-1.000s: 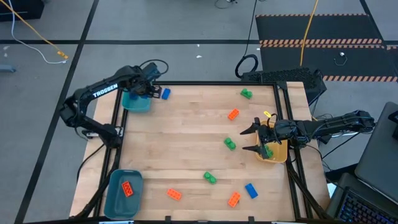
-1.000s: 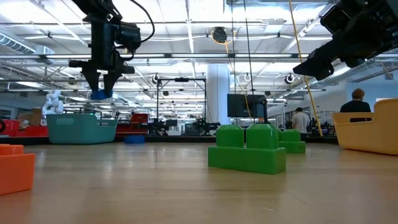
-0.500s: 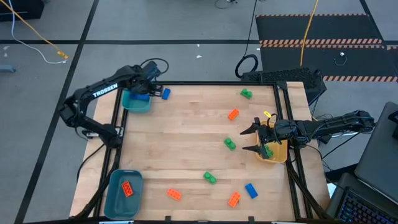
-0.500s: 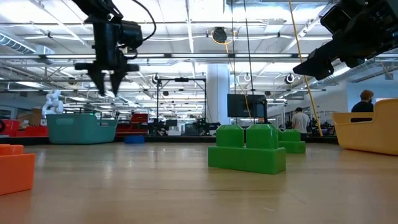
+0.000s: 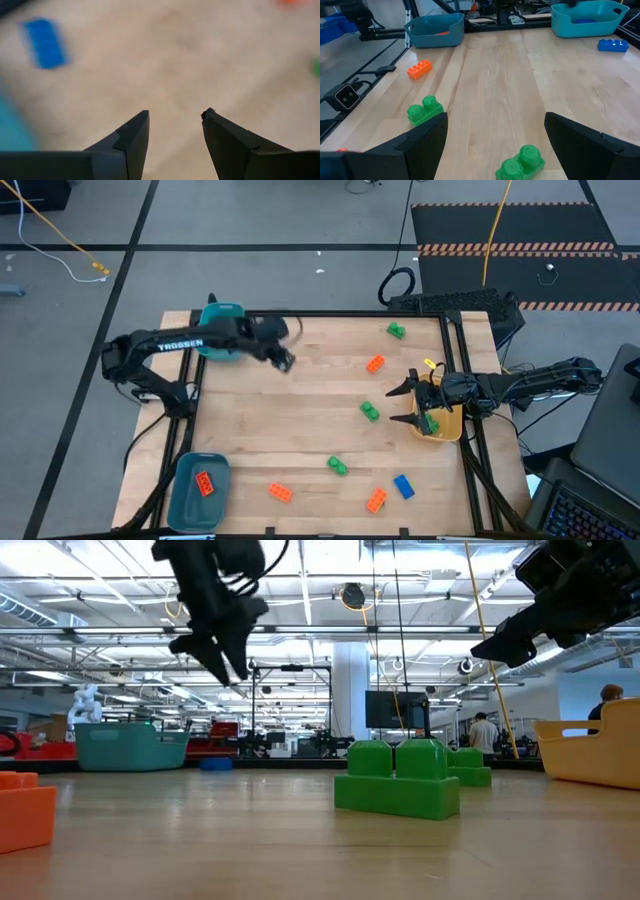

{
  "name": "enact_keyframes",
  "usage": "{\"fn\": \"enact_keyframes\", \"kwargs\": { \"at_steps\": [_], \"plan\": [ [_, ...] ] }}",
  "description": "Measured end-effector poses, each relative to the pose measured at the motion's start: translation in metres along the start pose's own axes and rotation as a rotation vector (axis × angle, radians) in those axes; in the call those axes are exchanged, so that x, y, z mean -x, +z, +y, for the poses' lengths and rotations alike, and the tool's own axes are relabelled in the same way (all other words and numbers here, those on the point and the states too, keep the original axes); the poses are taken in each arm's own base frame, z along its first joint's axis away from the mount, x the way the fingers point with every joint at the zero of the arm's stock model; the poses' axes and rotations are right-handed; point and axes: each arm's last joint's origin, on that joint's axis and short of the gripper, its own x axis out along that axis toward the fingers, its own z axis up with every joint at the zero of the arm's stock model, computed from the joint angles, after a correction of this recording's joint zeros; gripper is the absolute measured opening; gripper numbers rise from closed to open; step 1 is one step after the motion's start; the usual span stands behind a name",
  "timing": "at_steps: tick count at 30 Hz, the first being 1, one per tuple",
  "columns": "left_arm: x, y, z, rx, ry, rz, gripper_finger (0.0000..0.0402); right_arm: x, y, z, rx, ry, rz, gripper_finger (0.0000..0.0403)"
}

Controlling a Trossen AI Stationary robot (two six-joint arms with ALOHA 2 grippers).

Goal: Sort & place blocks by color
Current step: Put the green game piece into the yellow bin

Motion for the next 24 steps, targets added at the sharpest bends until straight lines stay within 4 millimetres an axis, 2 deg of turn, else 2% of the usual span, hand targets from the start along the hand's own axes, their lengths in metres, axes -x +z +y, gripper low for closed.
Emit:
{"fn": "enact_keyframes", "kwargs": {
  "at_steps": [6,12,16,18,24],
  "plan": [
    [0.000,-0.037,-0.067,-0.135,-0.140,-0.061,0.0184,-0.002,-0.008,-0.001,-0.158,-0.009,0.046,0.0325],
    [0.005,-0.059,-0.127,-0.148,-0.223,-0.406,0.0184,-0.008,-0.014,-0.005,-0.186,-0.046,0.033,0.0325],
    [0.002,-0.067,-0.152,-0.214,-0.257,-0.561,0.0184,-0.015,-0.014,-0.006,-0.181,-0.073,0.036,0.0325],
    [-0.006,-0.066,-0.157,-0.226,-0.243,-0.594,0.0184,-0.020,-0.013,-0.007,-0.157,-0.118,0.060,0.0325],
    [-0.036,-0.054,-0.164,-0.254,-0.238,-0.657,0.0184,-0.037,0.012,-0.006,-0.110,-0.172,0.095,0.0325]
  ]
}}
